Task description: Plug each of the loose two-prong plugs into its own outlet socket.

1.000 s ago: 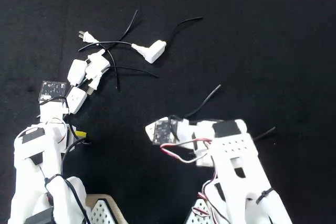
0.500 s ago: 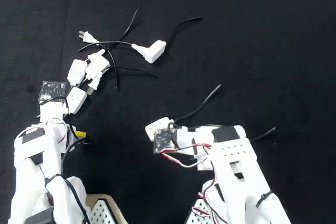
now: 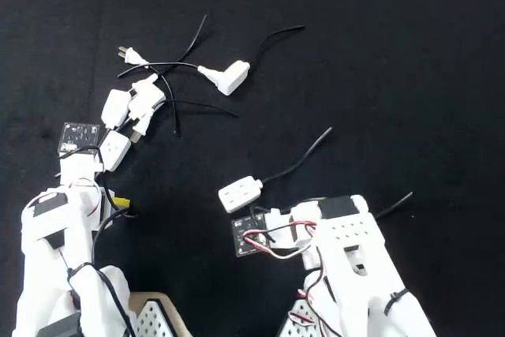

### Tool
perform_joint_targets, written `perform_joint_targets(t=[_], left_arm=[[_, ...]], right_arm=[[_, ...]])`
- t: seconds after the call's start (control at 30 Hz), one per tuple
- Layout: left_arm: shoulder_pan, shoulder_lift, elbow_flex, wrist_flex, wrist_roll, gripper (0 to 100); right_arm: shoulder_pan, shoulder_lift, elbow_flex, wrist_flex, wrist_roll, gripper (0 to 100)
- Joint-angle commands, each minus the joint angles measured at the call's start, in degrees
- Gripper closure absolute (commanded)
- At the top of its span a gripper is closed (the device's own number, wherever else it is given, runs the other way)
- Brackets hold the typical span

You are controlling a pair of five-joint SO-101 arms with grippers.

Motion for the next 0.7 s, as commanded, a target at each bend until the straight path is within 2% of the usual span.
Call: perform_joint_targets(t=[0.0, 0.13, 0.4, 0.5, 0.67], left_arm=[[0.6, -0.9, -0.1, -0.6, -0.5, 67], [0.6, -0.9, -0.2, -0.6, -0.5, 67], [0.7, -0.9, -0.3, -0.6, -0.5, 67], [0.7, -0.9, -0.3, -0.6, -0.5, 67], [0.7, -0.9, -0.2, -0.6, -0.5, 67]], right_arm=[[3.7, 0.2, -0.6, -5.7, -1.3, 89.4], [5.5, 0.2, -0.6, -8.5, -2.5, 98.8], [5.2, 0.2, -9.8, -9.8, -8.1, 98.6], [5.2, 0.3, -10.2, -18.5, -11.3, 98.5], [5.1, 0.2, -0.5, -27.8, -11.7, 98.0]])
